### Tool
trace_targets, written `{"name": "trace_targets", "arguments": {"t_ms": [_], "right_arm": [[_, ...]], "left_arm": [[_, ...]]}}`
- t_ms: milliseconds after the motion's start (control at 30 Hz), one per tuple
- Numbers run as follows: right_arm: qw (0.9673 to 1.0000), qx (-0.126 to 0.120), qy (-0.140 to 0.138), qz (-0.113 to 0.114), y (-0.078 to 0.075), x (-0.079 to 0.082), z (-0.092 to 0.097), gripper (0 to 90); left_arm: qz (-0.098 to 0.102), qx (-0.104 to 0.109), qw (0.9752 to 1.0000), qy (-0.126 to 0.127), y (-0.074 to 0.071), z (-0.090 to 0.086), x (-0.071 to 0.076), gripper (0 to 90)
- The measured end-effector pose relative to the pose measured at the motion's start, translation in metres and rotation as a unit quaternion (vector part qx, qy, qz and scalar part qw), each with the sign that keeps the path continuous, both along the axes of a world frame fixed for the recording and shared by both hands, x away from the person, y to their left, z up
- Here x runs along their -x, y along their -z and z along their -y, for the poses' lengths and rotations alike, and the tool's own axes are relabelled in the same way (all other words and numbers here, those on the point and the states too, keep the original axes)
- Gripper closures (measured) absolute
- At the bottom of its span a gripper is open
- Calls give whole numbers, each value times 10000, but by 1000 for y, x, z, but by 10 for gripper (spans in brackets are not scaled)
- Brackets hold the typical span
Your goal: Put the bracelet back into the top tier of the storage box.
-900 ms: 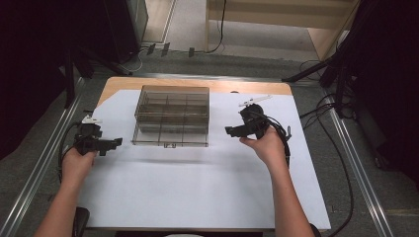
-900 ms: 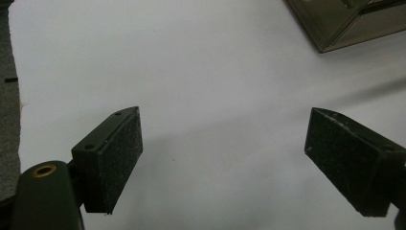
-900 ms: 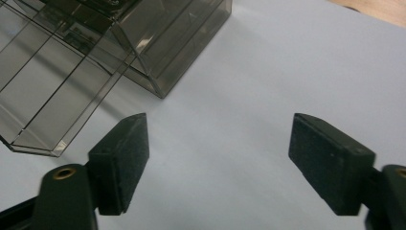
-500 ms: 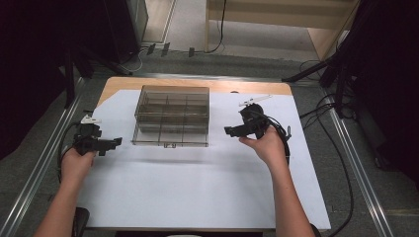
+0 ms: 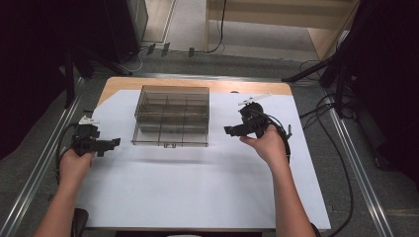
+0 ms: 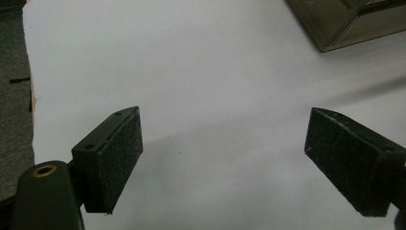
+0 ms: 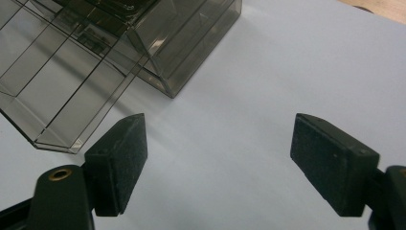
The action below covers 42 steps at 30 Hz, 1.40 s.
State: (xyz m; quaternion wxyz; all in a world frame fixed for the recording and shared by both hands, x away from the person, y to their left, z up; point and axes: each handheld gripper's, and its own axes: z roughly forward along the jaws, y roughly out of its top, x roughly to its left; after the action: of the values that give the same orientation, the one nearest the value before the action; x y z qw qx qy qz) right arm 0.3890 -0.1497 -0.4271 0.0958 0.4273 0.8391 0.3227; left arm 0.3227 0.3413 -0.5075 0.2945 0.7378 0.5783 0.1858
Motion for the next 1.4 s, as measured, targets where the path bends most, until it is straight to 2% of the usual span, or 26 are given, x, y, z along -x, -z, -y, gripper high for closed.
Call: {"name": "trace_targets", "arguments": {"t_ms": [367,800,967,1067,1400], "right_arm": [[9999,15,-10,-102,-4,-1,6,249],[9996,40,143,-236,-4,-6,19,272],[9994,122,187,-267,-3,-7,24,272],[9989,257,248,-308,1,-10,28,274],[9979,283,399,-429,4,-14,41,284]], "left_arm": [[4,4,10000,-1,0,0,0,140],[5,-5,10000,19,0,1,0,141],[2,-17,10000,27,0,2,0,140],[-2,-7,10000,28,0,1,0,140],[11,-7,10000,30,0,2,1,141]]}}
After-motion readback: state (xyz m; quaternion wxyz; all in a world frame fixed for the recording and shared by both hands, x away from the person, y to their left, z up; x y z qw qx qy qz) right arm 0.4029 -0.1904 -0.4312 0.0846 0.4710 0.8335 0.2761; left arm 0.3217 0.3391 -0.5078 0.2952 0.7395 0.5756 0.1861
